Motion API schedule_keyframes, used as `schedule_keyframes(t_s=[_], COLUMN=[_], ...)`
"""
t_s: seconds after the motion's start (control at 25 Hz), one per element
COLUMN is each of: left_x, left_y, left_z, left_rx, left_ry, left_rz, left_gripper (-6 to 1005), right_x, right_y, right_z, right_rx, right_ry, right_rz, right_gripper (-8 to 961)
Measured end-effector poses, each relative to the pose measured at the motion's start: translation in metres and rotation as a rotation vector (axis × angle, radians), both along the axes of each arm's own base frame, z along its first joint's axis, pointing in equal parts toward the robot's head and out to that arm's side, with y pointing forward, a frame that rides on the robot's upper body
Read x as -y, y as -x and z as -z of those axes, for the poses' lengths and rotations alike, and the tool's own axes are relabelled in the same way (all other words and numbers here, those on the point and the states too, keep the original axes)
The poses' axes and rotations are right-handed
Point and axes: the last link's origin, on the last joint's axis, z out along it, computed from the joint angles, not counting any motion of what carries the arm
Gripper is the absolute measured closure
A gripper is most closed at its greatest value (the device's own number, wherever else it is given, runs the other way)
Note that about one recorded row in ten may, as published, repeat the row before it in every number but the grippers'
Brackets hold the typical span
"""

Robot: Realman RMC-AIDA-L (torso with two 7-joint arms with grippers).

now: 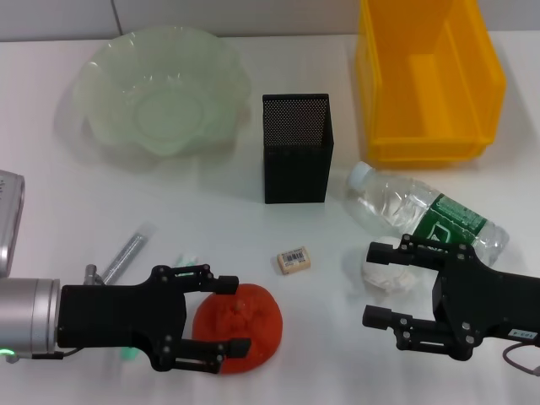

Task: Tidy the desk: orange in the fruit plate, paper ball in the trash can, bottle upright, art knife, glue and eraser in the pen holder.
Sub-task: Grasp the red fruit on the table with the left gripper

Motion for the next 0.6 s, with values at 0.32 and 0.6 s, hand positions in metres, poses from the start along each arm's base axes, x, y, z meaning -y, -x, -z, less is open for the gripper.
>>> schedule_keyframes(t_s=[0.32,0.6], left_x=[0.0016,0.0013], left_y=[0.001,-0.0003], left_z=[0.0007,0.0032], left_rx=[0.0,0.001], left_ry=[0.003,0.009], left_rz=[-0.007,-0.014], left_gripper=[187,189], right_x=[0.0059,0.0052], right_y=[-0.0022,-0.0025], right_z=[0.0036,0.0044], right_rx=[-0.01,-0.012], right_ry=[0.019,0.017], right_rz=[0.018,0.027], right_gripper=[245,245])
